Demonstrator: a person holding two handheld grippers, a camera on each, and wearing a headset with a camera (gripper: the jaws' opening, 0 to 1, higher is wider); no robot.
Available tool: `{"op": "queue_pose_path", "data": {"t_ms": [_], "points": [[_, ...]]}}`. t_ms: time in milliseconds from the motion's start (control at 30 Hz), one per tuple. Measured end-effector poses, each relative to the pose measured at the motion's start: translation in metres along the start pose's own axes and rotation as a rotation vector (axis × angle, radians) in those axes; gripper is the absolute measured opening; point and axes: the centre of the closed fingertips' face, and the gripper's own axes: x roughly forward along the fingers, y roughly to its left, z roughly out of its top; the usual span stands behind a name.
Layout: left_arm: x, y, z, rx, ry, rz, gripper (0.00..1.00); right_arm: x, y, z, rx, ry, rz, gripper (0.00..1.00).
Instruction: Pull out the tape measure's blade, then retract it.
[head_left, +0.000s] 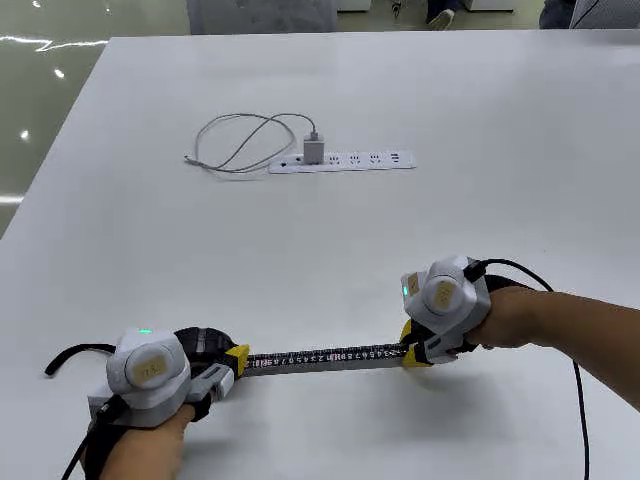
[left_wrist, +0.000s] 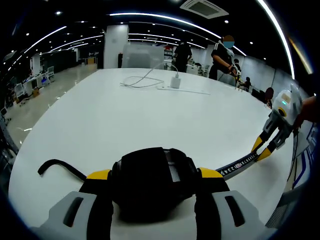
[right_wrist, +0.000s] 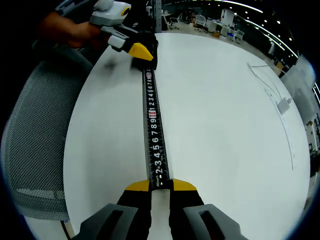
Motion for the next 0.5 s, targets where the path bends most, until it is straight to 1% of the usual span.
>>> {"op": "queue_pose_path", "data": {"t_ms": [200, 267, 367, 500], "points": [[0.0001, 0.0001, 0.0000, 0.000, -0.001, 0.001, 0.63, 0.0010, 0.0000, 0.0018, 0.001, 0.002, -0.006, 0.09], [0.0001, 0.0001, 0.0000, 0.001, -0.003, 0.002, 0.63, 0.0014, -0.0006, 0.0023, 0.025, 0.003, -0.007, 0.09], [0.0002, 0.0001, -0.0002, 0.001, -0.001, 0.002, 0.63, 0.0018, -0.0006, 0.0029, 0.016, 0.004, -0.004, 0.09], [0.0004, 0.0002, -0.0002, 0.008, -0.001, 0.004, 0.63, 0.0026, -0.0006, 0.0041, 0.024, 0.006, -0.005, 0.09]]}}
